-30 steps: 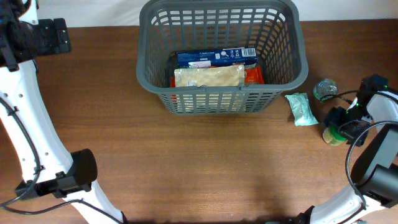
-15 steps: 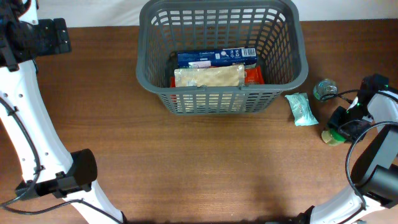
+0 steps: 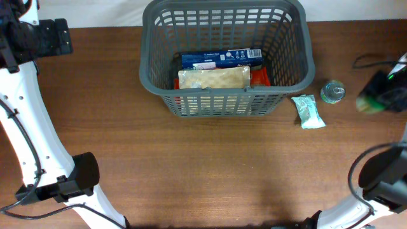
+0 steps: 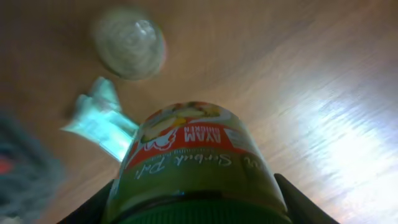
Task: Pack container
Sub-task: 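Grasp the green-lidded jar with the right gripper and lift it, then carry the jar over the basket and release it inside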
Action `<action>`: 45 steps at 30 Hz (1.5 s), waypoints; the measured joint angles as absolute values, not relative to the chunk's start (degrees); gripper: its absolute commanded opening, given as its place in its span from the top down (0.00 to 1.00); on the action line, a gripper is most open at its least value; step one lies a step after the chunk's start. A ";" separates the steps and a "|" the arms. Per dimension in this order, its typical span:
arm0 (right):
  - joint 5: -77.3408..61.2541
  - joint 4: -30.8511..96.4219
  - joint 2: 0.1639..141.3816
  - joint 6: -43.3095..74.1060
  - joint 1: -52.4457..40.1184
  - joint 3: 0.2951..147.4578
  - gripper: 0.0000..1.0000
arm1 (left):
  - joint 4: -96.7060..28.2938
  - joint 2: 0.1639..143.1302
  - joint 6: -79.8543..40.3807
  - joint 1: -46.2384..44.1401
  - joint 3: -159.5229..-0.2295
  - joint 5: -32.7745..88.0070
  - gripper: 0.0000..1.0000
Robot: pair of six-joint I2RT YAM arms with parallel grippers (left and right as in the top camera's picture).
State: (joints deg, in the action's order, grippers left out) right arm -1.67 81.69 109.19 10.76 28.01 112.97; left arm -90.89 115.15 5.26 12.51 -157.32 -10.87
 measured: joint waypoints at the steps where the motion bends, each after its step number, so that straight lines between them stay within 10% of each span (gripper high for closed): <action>1: -2.07 83.64 108.79 10.79 27.81 117.10 0.62 | -90.91 115.15 5.26 12.51 -157.32 -10.90 0.01; 11: -8.82 88.05 98.91 9.74 15.11 146.82 0.57 | -90.91 115.15 5.23 12.51 -157.32 -10.87 0.01; 25: -11.05 78.48 103.22 5.87 -14.22 151.50 0.57 | -90.91 115.15 5.08 12.51 -157.32 -10.87 0.01; 42: 0.23 84.27 129.62 6.33 -16.34 150.52 0.57 | -90.91 115.15 5.06 12.51 -157.32 -10.87 0.01; 45: 0.75 86.72 130.69 6.87 -16.27 150.52 0.37 | -90.91 115.15 5.06 12.51 -157.32 -10.87 0.01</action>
